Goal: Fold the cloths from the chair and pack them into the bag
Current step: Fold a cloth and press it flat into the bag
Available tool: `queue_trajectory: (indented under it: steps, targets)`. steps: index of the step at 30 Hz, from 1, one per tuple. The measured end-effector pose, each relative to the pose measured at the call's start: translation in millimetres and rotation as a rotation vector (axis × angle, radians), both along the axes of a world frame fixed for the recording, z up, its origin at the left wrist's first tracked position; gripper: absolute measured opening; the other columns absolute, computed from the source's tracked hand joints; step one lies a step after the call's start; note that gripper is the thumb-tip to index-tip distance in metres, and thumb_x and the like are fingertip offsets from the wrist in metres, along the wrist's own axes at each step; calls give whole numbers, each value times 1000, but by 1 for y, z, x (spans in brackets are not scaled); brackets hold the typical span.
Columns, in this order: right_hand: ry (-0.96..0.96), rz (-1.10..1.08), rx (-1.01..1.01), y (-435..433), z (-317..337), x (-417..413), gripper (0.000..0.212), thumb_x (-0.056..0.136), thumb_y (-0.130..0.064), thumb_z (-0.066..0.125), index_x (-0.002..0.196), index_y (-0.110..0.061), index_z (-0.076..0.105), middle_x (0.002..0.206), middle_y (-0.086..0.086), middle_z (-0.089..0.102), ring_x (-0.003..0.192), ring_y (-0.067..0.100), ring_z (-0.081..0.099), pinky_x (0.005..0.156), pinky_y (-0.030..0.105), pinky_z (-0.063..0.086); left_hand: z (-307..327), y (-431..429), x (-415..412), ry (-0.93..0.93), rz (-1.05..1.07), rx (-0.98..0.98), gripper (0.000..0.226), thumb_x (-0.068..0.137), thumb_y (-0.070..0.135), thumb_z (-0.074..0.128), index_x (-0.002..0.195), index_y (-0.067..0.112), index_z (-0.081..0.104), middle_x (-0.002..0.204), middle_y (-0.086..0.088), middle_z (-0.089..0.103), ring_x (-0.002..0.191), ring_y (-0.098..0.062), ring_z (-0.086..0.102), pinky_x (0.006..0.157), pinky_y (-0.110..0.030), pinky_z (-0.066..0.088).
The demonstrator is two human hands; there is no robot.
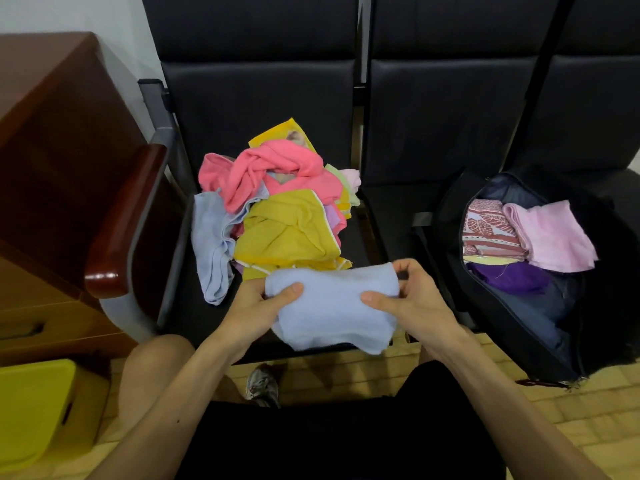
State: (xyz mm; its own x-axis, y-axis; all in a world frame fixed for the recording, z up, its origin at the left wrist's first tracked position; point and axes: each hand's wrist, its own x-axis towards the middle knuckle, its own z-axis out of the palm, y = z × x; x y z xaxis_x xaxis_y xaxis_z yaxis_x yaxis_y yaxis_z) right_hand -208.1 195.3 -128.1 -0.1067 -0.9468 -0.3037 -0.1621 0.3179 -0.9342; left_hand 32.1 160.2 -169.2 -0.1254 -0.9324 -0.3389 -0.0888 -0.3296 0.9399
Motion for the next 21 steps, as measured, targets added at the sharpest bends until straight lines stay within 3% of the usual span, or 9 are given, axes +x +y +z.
queue_trajectory:
  steps: [3,6,10,14,17,21]
  targets:
    - [97,0,-69,-11,15,0,56,74,-15,85,114,-17,45,81,-1,70,67,8,71,57,25,58,12,-11,0,5,70,-48,24,82,25,77,97,6,75,97,-6,77,99,-25,72,88,-43,58]
    - [166,58,-157,-23,37,0,65,73,-15,86,124,-24,46,93,0,70,76,9,72,62,25,60,32,-26,2,29,98,-107,26,80,23,79,97,5,75,98,-8,77,97,-27,72,85,-43,59]
    - [285,227,-292,-42,77,-2,55,74,-13,85,120,-27,57,109,-7,67,93,6,69,77,26,61,72,-45,9,58,57,-195,24,77,24,78,95,8,75,93,-5,78,81,-19,74,60,-23,55]
    - [392,303,-347,-56,112,-3,60,77,-10,83,132,-11,60,96,-21,65,80,-12,66,67,10,54,111,-56,21,-81,-171,-377,39,73,14,82,106,27,69,102,13,76,93,-5,72,73,-18,58]
    - [460,305,-400,-64,128,-4,54,78,-11,83,128,-6,64,103,-6,74,88,1,71,80,23,59,122,-63,25,-202,-195,-518,38,75,7,82,99,31,68,90,22,75,88,0,72,70,-13,56]
    - [527,287,-459,-68,146,-1,32,81,-13,80,112,-7,72,99,2,75,88,11,72,83,34,60,131,-73,31,-232,-110,-537,35,68,20,86,101,20,75,94,4,78,91,-15,74,75,-28,61]
